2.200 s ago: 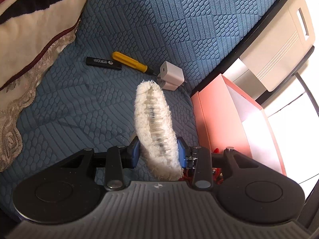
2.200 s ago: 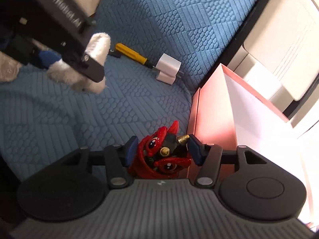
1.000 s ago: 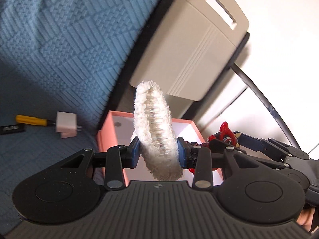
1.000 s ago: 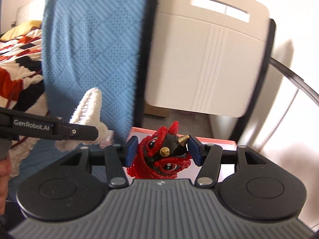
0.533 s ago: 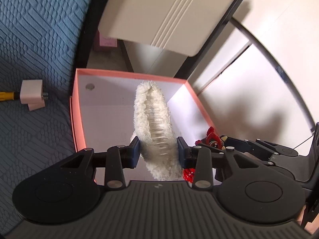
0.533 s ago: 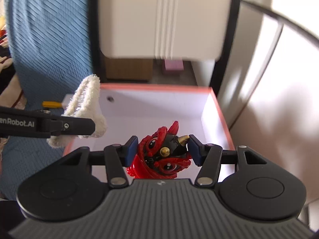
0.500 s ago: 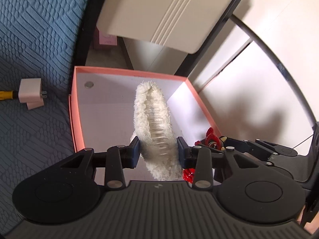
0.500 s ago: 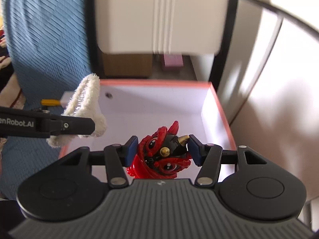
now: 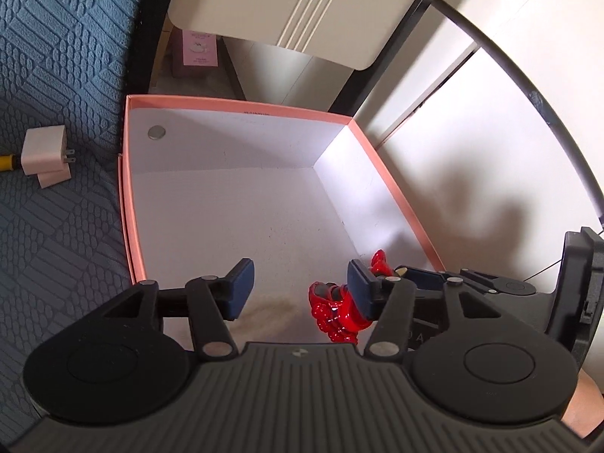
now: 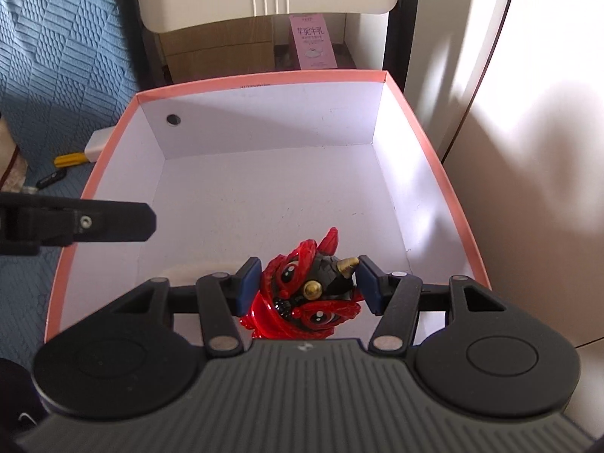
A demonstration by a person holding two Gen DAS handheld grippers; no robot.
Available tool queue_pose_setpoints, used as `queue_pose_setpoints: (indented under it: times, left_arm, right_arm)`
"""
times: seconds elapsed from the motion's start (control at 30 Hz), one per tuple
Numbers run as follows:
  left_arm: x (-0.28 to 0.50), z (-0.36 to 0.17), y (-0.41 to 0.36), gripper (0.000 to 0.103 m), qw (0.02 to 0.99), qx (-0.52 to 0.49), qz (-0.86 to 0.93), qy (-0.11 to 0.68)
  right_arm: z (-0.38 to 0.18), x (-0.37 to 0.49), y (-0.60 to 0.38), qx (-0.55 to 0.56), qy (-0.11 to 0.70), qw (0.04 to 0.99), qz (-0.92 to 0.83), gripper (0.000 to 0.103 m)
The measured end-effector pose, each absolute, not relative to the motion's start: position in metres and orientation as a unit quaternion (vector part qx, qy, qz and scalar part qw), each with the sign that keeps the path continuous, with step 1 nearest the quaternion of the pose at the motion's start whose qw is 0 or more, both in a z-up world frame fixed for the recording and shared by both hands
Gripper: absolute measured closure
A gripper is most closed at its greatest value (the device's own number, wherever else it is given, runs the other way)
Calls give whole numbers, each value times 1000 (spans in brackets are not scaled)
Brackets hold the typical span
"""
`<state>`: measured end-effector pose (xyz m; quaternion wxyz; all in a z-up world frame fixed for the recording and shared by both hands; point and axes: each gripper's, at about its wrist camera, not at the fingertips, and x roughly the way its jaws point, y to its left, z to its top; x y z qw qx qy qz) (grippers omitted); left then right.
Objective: Organize rigid objects
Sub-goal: 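Lower both items into the box and open both grippers, then withdraw both tools from the box back toward the seat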
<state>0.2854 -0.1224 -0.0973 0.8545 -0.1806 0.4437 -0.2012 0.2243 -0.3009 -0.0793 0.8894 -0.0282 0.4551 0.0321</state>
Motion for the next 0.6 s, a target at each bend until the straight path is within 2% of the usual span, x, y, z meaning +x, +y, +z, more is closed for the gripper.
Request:
queue_pose_setpoints:
  times: [0.03, 0.23, 0.6]
  left_arm:
    - [284, -95, -121, 39, 857, -179, -200, 440]
    - [269, -74, -106, 39, 873, -172, -197, 412]
    - [228, -22, -45, 39, 911, -176, -166, 333]
  right_arm:
    - [-79, 225, -301, -26, 454, 890, 31, 47]
    - [-58, 226, -293, -33, 434, 900, 32, 47]
    - [13, 203, -236, -33, 361, 928, 85, 47]
